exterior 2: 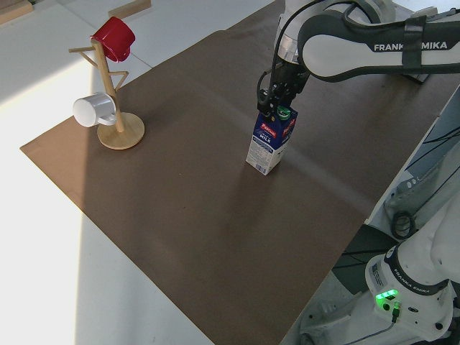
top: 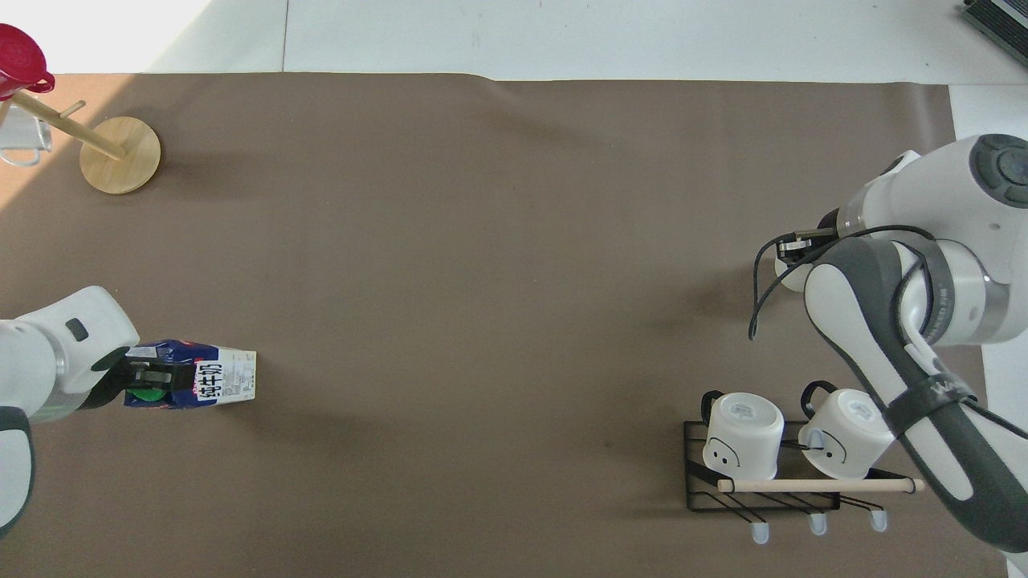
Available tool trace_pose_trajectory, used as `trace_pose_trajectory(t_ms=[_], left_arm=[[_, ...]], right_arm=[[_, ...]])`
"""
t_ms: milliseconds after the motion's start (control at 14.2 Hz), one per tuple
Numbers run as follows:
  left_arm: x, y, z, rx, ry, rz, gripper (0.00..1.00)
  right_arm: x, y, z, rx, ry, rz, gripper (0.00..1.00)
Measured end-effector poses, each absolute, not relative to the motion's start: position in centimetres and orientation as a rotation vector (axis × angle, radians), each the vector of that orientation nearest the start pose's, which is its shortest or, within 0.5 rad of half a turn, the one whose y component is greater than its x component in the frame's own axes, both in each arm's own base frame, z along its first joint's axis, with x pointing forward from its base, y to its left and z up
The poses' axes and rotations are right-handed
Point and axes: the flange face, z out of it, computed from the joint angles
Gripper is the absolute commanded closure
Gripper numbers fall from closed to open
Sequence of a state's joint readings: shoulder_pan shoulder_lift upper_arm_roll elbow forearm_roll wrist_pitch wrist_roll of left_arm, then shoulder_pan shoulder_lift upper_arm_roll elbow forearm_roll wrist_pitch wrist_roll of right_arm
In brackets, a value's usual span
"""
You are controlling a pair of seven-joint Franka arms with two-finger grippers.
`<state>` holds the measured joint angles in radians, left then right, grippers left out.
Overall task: Place cup and milk on table
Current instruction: 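Carry the black mug toward the table center with the right gripper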
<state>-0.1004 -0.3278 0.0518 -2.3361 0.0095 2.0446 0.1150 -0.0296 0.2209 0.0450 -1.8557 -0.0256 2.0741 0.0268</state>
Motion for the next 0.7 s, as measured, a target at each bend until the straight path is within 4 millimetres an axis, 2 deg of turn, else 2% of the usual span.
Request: trace_pose_trajectory(t_ms=[70, 211, 351, 562, 703], left_arm=[[45.1, -2.0, 46.7, -3.137, 0.268, -0.057, 0.35], [45.1, -2.0, 46.7, -3.137, 0.268, -0.057, 0.43], [45.1, -2.0, 46.7, -3.137, 0.268, -0.058, 0.5], [45.0, -2.0, 46.8, -3.137, 0.266, -0.06, 0.51], [45.1, -1.9, 46.8, -3.137, 0.265, -0.061, 0.53]], right_arm=[[61.6, 2.1, 41.1, -3.154, 0.015, -0.006, 1.0], [61.8, 4.7, 42.0, -3.152, 0.05, -0.032, 1.0], [61.6, 8.0, 42.2, -3.149, 0.075, -0.039, 1.0], [60.4, 14.1, 42.1, -3.147, 0.112, -0.028, 1.0], [59.6, 17.3, 42.1, -3.145, 0.091, -0.028, 1.0]])
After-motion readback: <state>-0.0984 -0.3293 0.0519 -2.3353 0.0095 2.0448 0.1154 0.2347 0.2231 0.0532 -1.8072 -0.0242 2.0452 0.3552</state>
